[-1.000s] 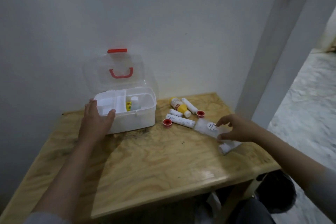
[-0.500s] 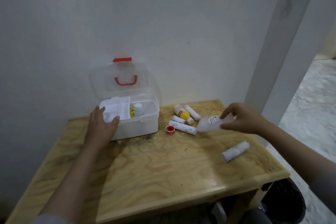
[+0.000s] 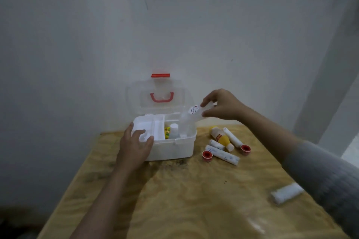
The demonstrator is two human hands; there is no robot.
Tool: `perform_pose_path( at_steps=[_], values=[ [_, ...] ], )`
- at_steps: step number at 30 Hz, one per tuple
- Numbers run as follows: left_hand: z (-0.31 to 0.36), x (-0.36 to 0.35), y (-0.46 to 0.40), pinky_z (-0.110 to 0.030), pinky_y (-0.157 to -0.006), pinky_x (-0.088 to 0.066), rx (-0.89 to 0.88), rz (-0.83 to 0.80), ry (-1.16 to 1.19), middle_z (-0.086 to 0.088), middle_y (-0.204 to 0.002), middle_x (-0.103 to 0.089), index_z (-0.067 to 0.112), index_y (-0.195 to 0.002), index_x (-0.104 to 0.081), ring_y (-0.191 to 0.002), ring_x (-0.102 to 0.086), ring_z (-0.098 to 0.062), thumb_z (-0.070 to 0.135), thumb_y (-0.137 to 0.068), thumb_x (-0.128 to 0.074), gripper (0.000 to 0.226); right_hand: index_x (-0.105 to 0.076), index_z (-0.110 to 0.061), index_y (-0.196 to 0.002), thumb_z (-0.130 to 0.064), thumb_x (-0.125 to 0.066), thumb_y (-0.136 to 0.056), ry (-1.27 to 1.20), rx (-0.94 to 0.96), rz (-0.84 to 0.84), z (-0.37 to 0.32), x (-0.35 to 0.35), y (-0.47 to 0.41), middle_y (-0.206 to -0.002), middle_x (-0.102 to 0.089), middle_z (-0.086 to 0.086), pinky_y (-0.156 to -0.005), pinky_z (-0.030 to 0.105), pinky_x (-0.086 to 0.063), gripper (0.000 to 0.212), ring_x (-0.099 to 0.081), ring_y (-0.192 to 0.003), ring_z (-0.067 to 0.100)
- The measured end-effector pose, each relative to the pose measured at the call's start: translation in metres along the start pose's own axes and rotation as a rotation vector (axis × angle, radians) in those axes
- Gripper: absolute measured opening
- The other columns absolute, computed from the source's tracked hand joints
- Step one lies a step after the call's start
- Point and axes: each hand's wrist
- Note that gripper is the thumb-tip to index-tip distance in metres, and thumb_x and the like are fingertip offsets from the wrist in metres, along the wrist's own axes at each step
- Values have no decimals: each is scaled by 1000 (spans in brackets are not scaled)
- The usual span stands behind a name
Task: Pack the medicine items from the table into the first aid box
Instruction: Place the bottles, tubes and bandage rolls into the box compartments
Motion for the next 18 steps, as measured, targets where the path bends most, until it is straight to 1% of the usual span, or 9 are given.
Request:
perform_pose_path(
  at_steps=[3, 5, 10, 13, 15, 18],
  values=[
    [-2, -1, 1, -45, -106, -38, 20, -5, -6, 1, -157, -23, 21, -127, -56, -140, -29, -25, 49, -87, -55, 49, -74, -13, -95, -22, -79, -68, 51, 13, -95, -7, -25, -25, -103, -63, 6, -76, 28, -44, 30, -55, -96, 20],
    [-3, -1, 1, -45, -107, -40, 25, -9, 2, 3, -157, -23, 21, -127, -56, -140, -29, -23, 51, -86, -54, 51, -74, -12, -96, -22, -80, -68, 63, 16, -161, -9, -40, -38, -100, -62, 4, -76, 26, -41, 31, -54, -94, 18],
    [-4, 0, -1, -41, -109, -35, 17, -14, -10, 7, -157, -22, 16, -120, -63, -141, -26, -20, 49, -86, -56, 48, -73, -13, -98, -25, -79, -70, 84, 5, -264, -7, -69, -58, -98, -57, -1, -77, 25, -42, 31, -52, -90, 15],
    [-4, -1, -2, -40, -107, -36, 19, -20, -31, 7, -157, -22, 16, -119, -64, -141, -26, -19, 49, -86, -55, 47, -73, -14, -97, -27, -80, -68, 76, 15, -307, -4, -80, -62, -96, -60, -1, -68, 21, -41, 33, -54, -87, 15],
    [-3, -1, -2, -41, -107, -37, 26, -25, -40, 7, -157, -22, 16, -119, -63, -141, -26, -20, 49, -86, -55, 47, -73, -16, -98, -28, -80, -68, 87, 27, -329, -2, -84, -64, -101, -63, 1, -72, 22, -44, 33, -55, -88, 15],
    [-2, -1, -2, -44, -106, -38, 38, -27, -41, 7, -157, -21, 16, -121, -62, -141, -26, -21, 48, -86, -56, 48, -71, -19, -100, -34, -78, -70, 156, 72, -350, -2, -86, -64, -109, -65, -1, -80, 27, -48, 34, -56, -93, 14]
  ],
)
Point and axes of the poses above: each hand's wrist, its own y-axis away from the middle knuckle, its own x-axis out of the back of the hand, z = x × y
